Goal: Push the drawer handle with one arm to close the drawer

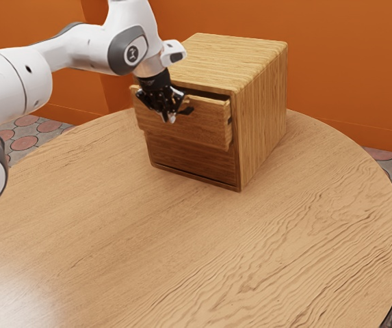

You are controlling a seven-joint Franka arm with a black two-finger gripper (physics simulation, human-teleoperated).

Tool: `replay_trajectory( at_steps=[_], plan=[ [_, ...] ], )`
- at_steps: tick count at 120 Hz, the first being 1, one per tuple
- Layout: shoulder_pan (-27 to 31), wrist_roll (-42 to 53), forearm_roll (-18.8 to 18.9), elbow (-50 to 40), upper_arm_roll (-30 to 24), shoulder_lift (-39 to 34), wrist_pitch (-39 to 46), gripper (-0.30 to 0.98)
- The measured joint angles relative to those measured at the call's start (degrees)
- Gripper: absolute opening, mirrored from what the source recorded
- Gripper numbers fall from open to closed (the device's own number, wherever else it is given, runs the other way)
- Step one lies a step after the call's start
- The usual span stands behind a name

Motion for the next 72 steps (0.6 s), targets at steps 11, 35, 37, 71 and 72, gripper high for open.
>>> replay_trajectory(
  at_steps=[11, 35, 37, 71, 72],
  plan=[
    [0.3, 0.1, 0.0, 0.6, -0.4, 0.6, 1.4, 0.02],
    [1.3, 0.6, 0.1, 0.8, -2.1, 1.2, 4.5, 0.02],
    [1.3, 0.6, 0.0, -1.9, -2.1, -0.6, 4.8, 0.02],
    [0.6, -1.8, -3.5, -32.5, -2.7, -33.6, -3.3, 0.32],
    [0.6, -1.8, -3.8, -31.8, -2.7, -33.8, -3.8, 0.33]
  ],
)
